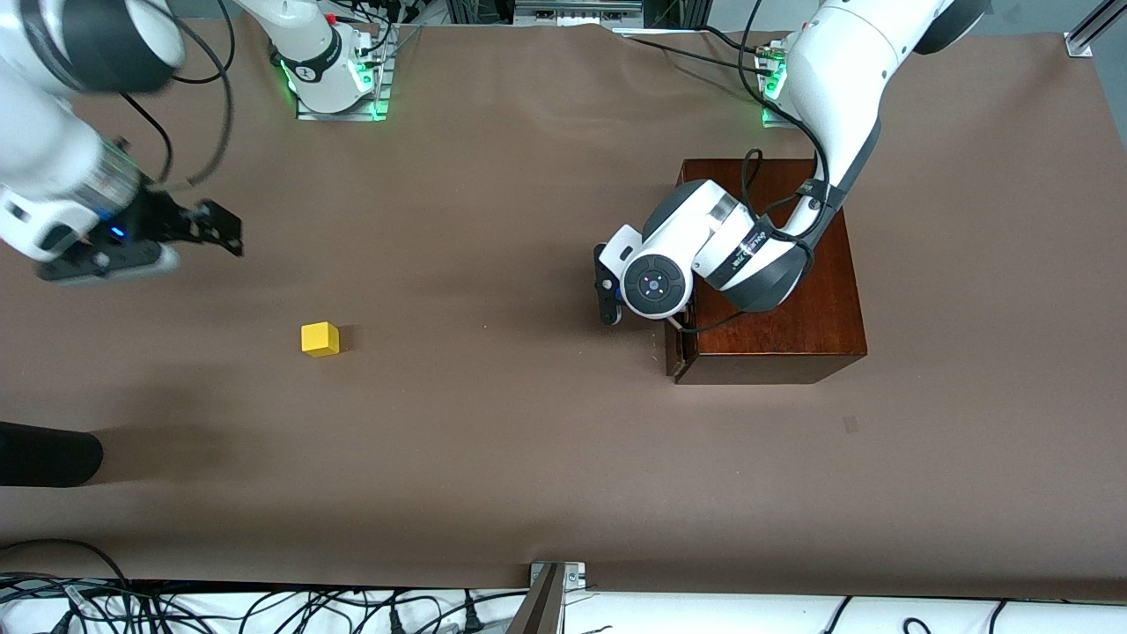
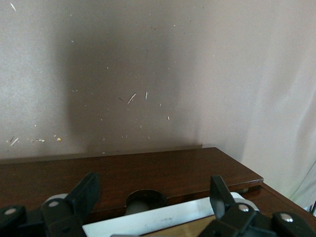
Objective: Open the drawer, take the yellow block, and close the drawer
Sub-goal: 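Release the cube and retract the right gripper while the left gripper withdraws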
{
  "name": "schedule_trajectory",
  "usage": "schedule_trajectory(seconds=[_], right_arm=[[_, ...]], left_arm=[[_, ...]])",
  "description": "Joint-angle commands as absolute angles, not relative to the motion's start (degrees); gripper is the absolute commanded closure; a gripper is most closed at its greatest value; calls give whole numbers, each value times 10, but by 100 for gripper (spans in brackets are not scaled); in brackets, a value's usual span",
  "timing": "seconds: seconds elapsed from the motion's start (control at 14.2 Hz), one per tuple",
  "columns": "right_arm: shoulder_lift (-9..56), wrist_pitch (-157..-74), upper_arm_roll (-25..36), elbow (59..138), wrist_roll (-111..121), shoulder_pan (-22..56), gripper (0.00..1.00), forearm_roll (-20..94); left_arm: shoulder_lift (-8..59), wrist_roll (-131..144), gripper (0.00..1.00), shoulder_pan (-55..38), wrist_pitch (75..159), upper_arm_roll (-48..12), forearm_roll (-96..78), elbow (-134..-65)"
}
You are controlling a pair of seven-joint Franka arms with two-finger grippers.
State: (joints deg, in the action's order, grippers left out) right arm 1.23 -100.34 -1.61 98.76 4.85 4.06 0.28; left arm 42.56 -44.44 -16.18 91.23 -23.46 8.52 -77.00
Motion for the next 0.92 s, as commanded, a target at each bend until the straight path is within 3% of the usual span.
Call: schedule_trajectory(seconds=[0.0,0.56,0.7,0.85], right_arm=[[32,-943,-18,923,49,35,0,5],[40,-940,-23,902,45,38,0,-1],[40,-939,-22,898,43,38,0,-1],[42,-940,-19,898,45,34,0,4]], left_arm=[[386,-426,0,-156,896,-234,55,-761],[230,-405,0,-63,895,-203,89,-710],[192,-403,0,-62,912,-141,80,-726],[137,-386,0,-62,960,-100,69,-789]])
